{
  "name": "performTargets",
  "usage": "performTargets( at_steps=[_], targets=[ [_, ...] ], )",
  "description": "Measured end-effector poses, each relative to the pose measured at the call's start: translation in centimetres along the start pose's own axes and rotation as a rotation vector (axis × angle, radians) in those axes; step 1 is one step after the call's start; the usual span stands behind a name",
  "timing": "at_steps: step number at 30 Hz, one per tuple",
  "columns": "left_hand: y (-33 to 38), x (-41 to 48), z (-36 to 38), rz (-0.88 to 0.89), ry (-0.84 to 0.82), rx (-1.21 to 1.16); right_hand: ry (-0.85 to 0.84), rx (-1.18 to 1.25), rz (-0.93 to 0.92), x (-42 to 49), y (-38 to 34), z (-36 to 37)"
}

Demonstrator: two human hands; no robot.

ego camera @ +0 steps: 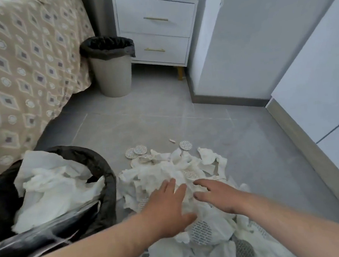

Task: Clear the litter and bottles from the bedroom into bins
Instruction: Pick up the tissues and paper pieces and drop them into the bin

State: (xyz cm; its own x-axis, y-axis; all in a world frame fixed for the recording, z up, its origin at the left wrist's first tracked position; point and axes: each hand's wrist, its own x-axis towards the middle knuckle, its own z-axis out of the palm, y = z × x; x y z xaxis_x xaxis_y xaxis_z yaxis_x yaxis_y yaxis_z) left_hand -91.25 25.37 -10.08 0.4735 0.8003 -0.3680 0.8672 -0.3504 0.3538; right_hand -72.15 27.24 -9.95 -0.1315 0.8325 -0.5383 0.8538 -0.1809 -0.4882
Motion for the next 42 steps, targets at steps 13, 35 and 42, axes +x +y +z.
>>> performTargets(
  at_steps=[13, 35, 42],
  targets=[
    [-4.0, 4.8, 8.3, 0.023, -0.213, 0.279, -0.106, -0.222, 0.089, -1.6, 7.9, 3.3],
    [-4.7, 5.6, 4.0, 0.067, 0.079, -0.073, 0.148, 0.035, 0.056, -0.3, 6.9, 0.6],
    [-3.3, 4.7, -0.1, 0.074, 0.232, -0.303, 0.226, 0.097, 0.023, -2.6, 5.2, -4.6]
  ],
)
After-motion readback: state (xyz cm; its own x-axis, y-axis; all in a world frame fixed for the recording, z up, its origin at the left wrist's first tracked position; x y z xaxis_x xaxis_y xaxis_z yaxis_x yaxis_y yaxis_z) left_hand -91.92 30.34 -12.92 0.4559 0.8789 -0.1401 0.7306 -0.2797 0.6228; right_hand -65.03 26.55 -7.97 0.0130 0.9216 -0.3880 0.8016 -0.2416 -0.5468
